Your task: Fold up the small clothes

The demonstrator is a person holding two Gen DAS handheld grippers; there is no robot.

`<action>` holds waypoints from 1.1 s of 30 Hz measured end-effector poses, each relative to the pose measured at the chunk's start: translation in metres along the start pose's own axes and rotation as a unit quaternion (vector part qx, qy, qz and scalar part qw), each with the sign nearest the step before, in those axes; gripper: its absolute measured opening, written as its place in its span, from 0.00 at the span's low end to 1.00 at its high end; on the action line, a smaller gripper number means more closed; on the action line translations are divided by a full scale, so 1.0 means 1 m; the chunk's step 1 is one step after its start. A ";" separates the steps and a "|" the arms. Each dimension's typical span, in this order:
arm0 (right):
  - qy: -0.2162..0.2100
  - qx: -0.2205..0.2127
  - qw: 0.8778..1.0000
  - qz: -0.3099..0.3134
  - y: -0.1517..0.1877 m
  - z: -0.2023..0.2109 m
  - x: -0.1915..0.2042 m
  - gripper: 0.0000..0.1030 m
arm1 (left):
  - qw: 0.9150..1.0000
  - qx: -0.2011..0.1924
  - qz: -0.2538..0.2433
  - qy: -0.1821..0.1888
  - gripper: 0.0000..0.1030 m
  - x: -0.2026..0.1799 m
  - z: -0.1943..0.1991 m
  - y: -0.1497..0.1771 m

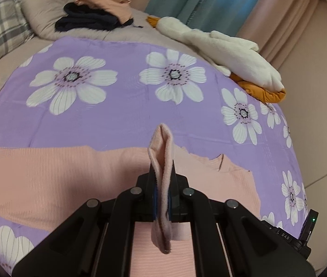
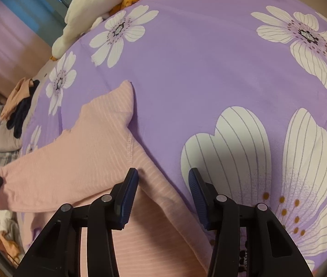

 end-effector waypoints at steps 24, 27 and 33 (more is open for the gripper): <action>0.005 -0.010 0.999 0.031 -0.008 0.002 0.020 0.47 | 0.998 0.053 0.013 -0.041 0.06 0.036 -0.035 0.028; -0.019 0.000 0.999 0.031 -0.013 -0.007 0.027 0.47 | 0.997 0.055 0.016 -0.043 0.06 0.037 -0.036 0.029; -0.014 0.038 0.999 0.036 -0.014 -0.036 0.033 0.37 | 0.997 0.055 0.021 -0.051 0.06 0.047 -0.038 0.034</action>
Point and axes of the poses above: each gripper's, at about its wrist camera, not at the fingertips, and z roughly against the way its jaws point, x to its left, y to its underside, the point moved 4 cm from there along -z, roughly the way its jaws point, and after that the axes turned 10 degrees about -y, right-handed, at the moved point
